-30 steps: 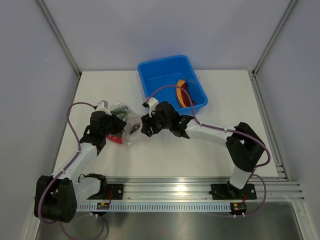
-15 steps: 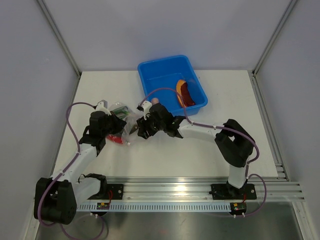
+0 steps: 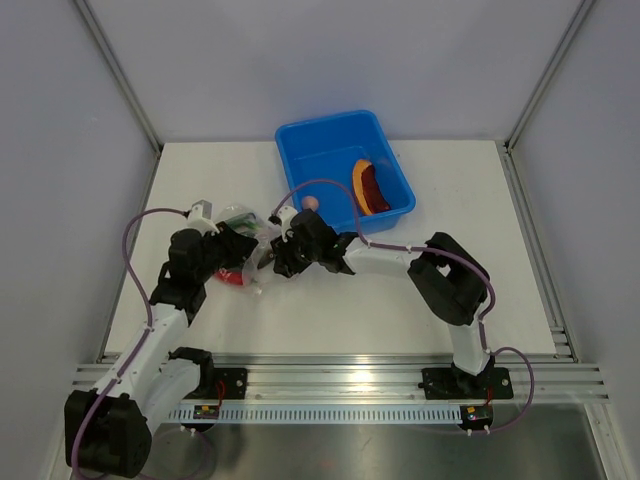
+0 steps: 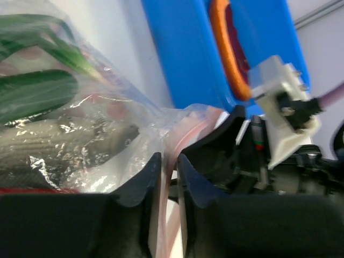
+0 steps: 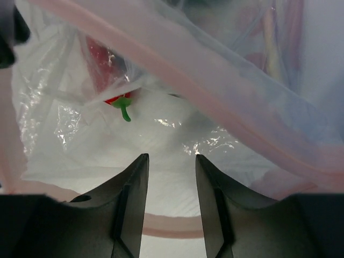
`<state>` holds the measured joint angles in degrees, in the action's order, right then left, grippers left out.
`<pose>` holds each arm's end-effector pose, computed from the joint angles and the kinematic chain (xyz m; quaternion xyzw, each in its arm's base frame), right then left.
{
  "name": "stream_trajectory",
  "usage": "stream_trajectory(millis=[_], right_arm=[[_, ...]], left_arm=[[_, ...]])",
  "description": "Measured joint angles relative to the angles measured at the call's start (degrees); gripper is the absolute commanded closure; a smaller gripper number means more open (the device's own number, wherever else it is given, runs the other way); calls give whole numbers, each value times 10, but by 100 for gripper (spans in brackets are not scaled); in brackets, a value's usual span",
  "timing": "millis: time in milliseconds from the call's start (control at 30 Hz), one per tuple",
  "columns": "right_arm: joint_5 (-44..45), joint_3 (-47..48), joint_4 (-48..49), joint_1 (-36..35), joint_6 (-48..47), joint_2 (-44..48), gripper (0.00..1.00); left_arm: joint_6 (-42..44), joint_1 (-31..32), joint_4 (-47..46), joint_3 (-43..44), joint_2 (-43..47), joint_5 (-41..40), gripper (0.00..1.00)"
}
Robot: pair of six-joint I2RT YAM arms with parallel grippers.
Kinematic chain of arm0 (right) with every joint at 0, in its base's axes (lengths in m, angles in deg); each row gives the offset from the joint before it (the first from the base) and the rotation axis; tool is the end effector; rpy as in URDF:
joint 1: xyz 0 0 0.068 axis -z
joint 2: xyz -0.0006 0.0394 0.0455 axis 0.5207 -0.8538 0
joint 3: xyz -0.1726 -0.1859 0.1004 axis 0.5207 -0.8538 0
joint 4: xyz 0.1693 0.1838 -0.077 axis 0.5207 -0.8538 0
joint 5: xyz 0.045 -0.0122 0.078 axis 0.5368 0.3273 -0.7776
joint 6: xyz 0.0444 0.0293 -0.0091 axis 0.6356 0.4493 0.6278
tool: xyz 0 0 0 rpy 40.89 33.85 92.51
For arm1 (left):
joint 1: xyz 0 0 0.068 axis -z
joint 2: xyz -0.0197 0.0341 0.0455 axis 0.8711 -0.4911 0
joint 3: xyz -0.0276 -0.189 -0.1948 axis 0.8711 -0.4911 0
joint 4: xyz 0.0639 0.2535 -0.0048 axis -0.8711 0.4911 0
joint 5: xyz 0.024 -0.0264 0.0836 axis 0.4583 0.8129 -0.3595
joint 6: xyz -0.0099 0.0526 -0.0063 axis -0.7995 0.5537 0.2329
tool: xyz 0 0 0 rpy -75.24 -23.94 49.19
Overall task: Open the zip-top bag and remove the fake food
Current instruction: Pick up the fake vegetable from the zipper food storage bag.
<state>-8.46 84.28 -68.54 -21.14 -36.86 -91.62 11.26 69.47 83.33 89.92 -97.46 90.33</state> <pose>0.2638 0.3557 0.1822 -0.3652 0.8130 0.3068 0.3338 0.1962 -0.0397 0.2372 -0.1163 0.8168 -0.3066 0.4747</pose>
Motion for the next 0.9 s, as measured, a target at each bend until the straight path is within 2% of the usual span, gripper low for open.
stream_trajectory(millis=[33, 100, 133, 200, 367, 567, 600, 900], right_arm=[[0, 0, 0, 0, 2, -1, 53], [5, 0, -1, 0, 5, -3, 53], [8, 1, -2, 0, 6, -5, 53], [14, 2, -2, 0, 8, -5, 52], [27, 2, -3, 0, 15, -5, 51], [35, 2, -6, 0, 24, -5, 50], [35, 2, -6, 0, 25, -5, 50], [38, 0, -5, 0, 31, -1, 49]], left_arm=[[1, 0, -2, 0, 5, 5, 54], [1, 0, -6, 0, 15, 10, 44], [0, 0, -6, 0, 20, 11, 32], [2, 0, -5, 0, 33, 10, 22], [3, -1, 3, 0, 59, -10, 14], [-3, -16, 55, 1, 50, -96, 5], [-7, -21, 63, 1, 47, -112, 1], [-71, -58, 145, 8, 27, -230, 1]])
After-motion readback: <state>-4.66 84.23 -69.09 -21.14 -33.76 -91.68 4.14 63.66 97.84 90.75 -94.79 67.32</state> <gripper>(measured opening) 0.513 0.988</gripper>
